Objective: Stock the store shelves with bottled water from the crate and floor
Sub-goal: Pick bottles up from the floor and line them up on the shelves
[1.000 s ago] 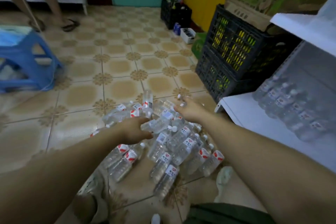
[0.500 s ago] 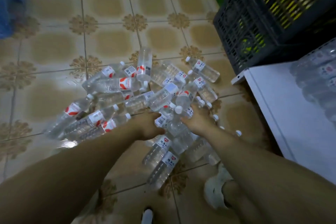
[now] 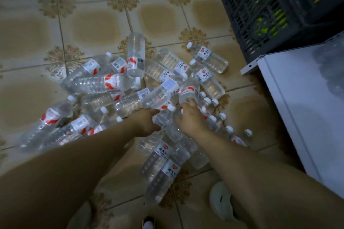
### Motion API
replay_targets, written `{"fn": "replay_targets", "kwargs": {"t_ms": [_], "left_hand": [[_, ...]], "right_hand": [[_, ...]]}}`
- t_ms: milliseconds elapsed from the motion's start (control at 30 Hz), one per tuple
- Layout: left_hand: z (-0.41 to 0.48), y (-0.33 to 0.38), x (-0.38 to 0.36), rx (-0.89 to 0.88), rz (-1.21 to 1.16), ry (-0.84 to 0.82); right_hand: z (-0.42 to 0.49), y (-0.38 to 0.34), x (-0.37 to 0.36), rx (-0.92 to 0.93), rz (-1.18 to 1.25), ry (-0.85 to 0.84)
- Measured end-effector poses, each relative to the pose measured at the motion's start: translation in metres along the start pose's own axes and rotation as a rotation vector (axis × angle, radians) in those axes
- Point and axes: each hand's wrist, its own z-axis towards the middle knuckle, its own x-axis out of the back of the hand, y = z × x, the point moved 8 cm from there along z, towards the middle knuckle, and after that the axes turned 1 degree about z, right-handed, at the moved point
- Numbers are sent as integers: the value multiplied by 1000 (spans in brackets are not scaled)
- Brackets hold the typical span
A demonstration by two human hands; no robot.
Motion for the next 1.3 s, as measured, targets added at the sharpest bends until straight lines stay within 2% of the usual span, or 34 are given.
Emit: {"fn": "replay_targets", "kwargs": {"t_ms": [100, 200, 367, 533, 633, 700, 767, 800, 867, 967, 1067, 1133, 1167, 1233, 1300], "left_hand": [[-19, 15, 13, -49, 11, 18], [-45, 37, 30, -106, -4, 70], [-104, 88, 55, -229, -107, 144], [-193, 141, 78, -475, -318, 143], [-252, 170, 103, -616, -473, 242], [-292, 198, 118, -728, -579, 242], [-334, 231, 128, -838, -631, 242], [-353, 247, 132, -886, -659, 235], [-383, 277, 137, -991, -703, 213], [-402, 313, 135, -1007, -837, 107], [-413, 355, 115, -1029, -901, -203], [-427, 381, 98, -1034, -937, -418], [-433, 393, 90, -1020, -926, -474], [-434, 417, 78, -1037, -839, -471], [-433, 440, 69, -1086, -684, -363]], "right_hand": [[-19, -1, 50, 19, -22, 175], [-54, -12, 102, 47, 73, 326], [-140, -55, 170, 86, 329, 423], [-240, -100, 246, 253, 565, 644], [-297, -113, 298, 347, 715, 810], [-333, -115, 328, 389, 822, 902], [-363, -112, 347, 405, 830, 924], [-372, -111, 352, 396, 796, 879], [-388, -106, 356, 356, 758, 770], [-426, -88, 379, 352, 829, 874], [-462, -70, 402, 392, 924, 947], [-480, -52, 411, 362, 976, 972], [-492, -41, 417, 339, 993, 1024], [-519, -18, 428, 314, 1008, 1181], [-545, 2, 437, 317, 1023, 1317]]}}
